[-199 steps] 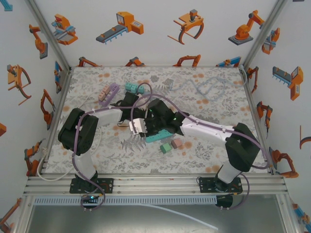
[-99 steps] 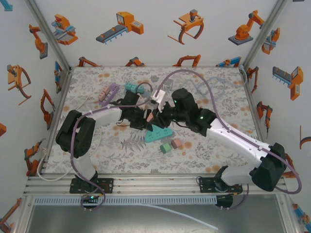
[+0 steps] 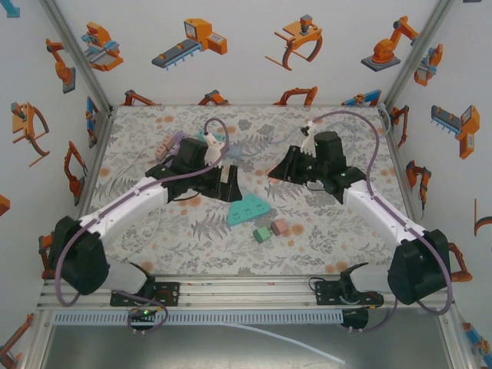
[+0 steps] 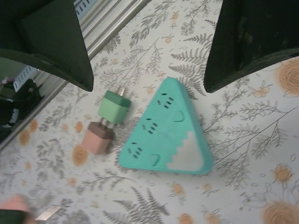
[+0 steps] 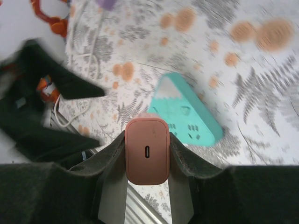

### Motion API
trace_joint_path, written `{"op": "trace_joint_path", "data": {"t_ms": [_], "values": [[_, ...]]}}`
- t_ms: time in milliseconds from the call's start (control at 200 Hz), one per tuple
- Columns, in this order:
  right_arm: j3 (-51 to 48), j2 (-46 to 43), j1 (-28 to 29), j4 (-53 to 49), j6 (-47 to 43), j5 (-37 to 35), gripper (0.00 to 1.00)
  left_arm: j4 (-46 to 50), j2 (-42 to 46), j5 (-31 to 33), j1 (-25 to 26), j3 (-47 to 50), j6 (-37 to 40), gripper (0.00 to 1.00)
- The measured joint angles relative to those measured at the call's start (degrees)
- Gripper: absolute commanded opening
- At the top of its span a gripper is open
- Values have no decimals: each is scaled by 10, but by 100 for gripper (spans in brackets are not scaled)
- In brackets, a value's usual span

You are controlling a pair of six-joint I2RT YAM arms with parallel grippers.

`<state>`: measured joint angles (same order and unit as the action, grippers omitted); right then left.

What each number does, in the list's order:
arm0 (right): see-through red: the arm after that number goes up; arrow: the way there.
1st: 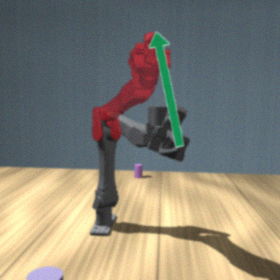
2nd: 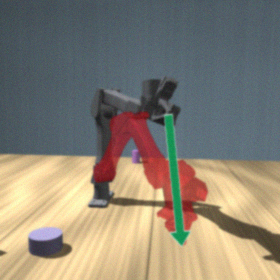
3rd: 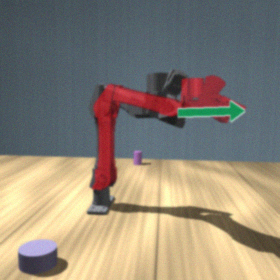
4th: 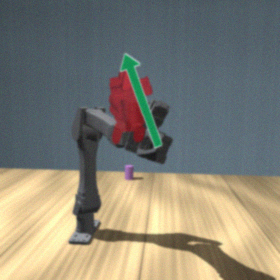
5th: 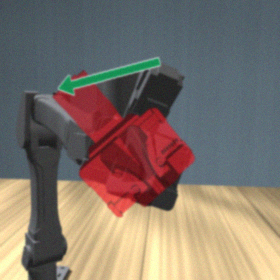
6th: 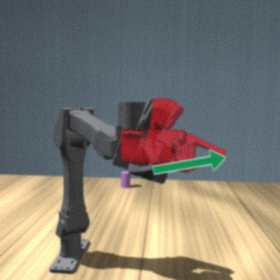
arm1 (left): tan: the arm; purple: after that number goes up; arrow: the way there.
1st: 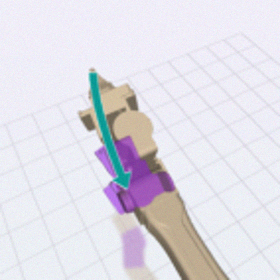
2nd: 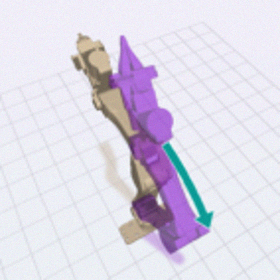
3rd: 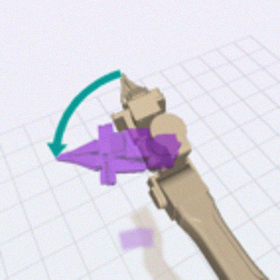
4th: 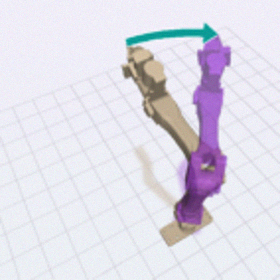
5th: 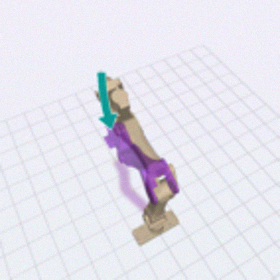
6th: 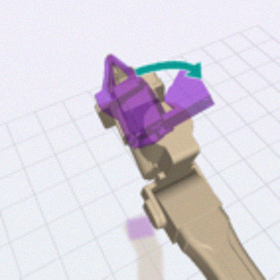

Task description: Pull the plug off the socket

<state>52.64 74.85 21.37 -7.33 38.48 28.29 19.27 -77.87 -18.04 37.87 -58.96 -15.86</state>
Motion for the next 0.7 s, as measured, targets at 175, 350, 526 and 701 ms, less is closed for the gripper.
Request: {"op": "trace_joint_path", "data": {"t_ms": [175,350,526,701], "values": [[-99,-1,-51,34,43,11,5,-31,96,-14,50,64,2,97],[-188,-10,-81,65,48,17,6,-53,155,-14,87,105,2,97],[-244,-5,-97,94,48,17,7,-64,179,-7,94,123,0,97],[-257,26,-97,130,45,29,14,-64,182,15,94,129,-3,97]]}}
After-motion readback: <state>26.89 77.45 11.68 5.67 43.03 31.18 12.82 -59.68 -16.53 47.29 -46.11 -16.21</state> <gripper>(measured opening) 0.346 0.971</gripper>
